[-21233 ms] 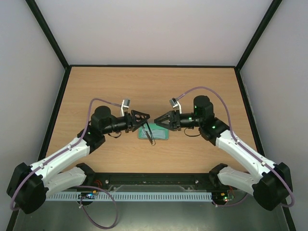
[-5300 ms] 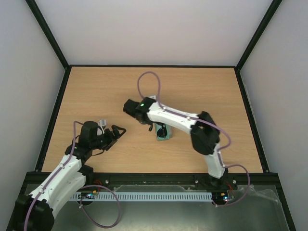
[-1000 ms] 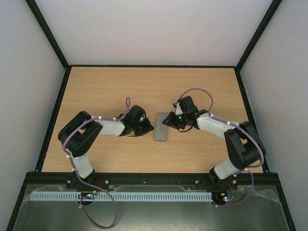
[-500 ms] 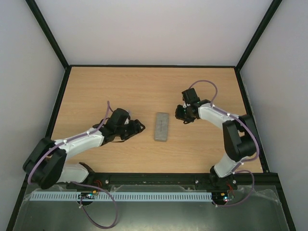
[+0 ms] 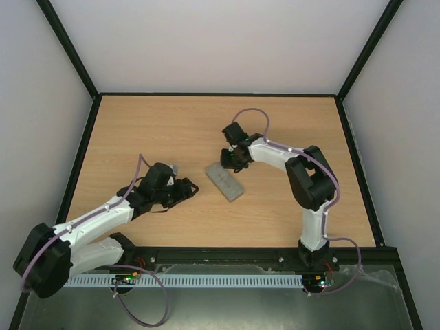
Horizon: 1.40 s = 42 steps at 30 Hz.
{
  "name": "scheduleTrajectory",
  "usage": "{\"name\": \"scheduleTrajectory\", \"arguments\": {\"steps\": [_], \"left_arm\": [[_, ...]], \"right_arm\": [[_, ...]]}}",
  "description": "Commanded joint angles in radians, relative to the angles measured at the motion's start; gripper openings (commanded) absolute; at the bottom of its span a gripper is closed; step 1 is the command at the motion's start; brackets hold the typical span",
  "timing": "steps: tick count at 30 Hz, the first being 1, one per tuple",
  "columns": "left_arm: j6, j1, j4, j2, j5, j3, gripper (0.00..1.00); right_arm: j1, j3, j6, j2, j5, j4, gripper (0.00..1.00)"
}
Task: Organize the sunglasses
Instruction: Adjust the sunglasses case at the center of the board.
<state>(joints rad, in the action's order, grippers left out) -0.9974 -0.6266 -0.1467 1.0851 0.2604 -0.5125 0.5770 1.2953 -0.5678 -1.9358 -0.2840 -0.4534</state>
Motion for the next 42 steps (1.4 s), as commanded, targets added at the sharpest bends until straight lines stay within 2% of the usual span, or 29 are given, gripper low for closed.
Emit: {"name": "scheduleTrajectory", "arguments": {"steps": [1, 7, 13, 17, 18, 19, 22, 23, 24, 26, 27, 28, 29, 30, 33, 37, 42], "left_arm": [[0.008, 0.011, -0.073, -0.072, -0.009, 0.028, 0.72], [-0.011, 0.011, -0.107, -0.152, -0.011, 0.051, 0.72], [-0.014, 0.011, -0.138, -0.191, -0.016, 0.053, 0.72], [-0.001, 0.025, -0.161, -0.205, -0.047, 0.045, 0.73], [0.006, 0.036, -0.161, -0.202, -0.046, 0.042, 0.74], [0.013, 0.052, -0.16, -0.199, -0.046, 0.036, 0.76], [0.046, 0.094, -0.172, -0.176, -0.051, 0.009, 0.83], [0.057, 0.108, -0.179, -0.168, -0.048, -0.001, 0.93], [0.068, 0.121, -0.191, -0.165, -0.05, -0.013, 0.98], [0.09, 0.147, -0.231, -0.17, -0.08, -0.037, 0.99], [0.097, 0.157, -0.256, -0.182, -0.114, -0.052, 0.99], [0.107, 0.16, -0.277, -0.203, -0.157, -0.065, 0.99], [0.116, 0.16, -0.301, -0.226, -0.211, -0.08, 0.99], [0.12, 0.161, -0.317, -0.25, -0.254, -0.087, 0.99], [0.124, 0.182, -0.326, -0.277, -0.327, -0.093, 0.99], [0.153, 0.209, -0.26, -0.24, -0.418, -0.104, 0.99], [0.245, 0.284, -0.099, -0.133, -0.606, -0.125, 0.99]], "right_arm": [[0.095, 0.089, -0.002, -0.046, 0.029, -0.072, 0.23], [0.186, 0.053, -0.005, -0.019, 0.056, -0.091, 0.23], [0.187, -0.043, -0.026, 0.141, 0.153, -0.086, 0.23], [0.186, -0.097, -0.03, 0.274, 0.197, -0.071, 0.34], [0.187, -0.114, -0.035, 0.312, 0.209, -0.062, 0.4], [0.187, -0.128, -0.038, 0.342, 0.221, -0.055, 0.43], [0.182, -0.171, -0.035, 0.407, 0.217, -0.054, 0.45], [0.182, -0.19, -0.034, 0.421, 0.214, -0.063, 0.45], [0.182, -0.216, -0.033, 0.437, 0.226, -0.068, 0.45], [0.178, -0.286, -0.04, 0.492, 0.247, -0.058, 0.48], [0.172, -0.321, -0.047, 0.524, 0.253, -0.051, 0.54], [0.164, -0.355, -0.054, 0.563, 0.268, -0.043, 0.65], [0.157, -0.385, -0.061, 0.603, 0.289, -0.039, 0.86], [0.15, -0.417, -0.062, 0.661, 0.316, -0.034, 0.99], [0.108, -0.484, -0.091, 0.768, 0.421, -0.023, 0.99], [0.041, -0.528, -0.113, 0.853, 0.605, -0.013, 0.98], [-0.078, -0.59, -0.017, 0.918, 0.712, 0.143, 0.99]]}}
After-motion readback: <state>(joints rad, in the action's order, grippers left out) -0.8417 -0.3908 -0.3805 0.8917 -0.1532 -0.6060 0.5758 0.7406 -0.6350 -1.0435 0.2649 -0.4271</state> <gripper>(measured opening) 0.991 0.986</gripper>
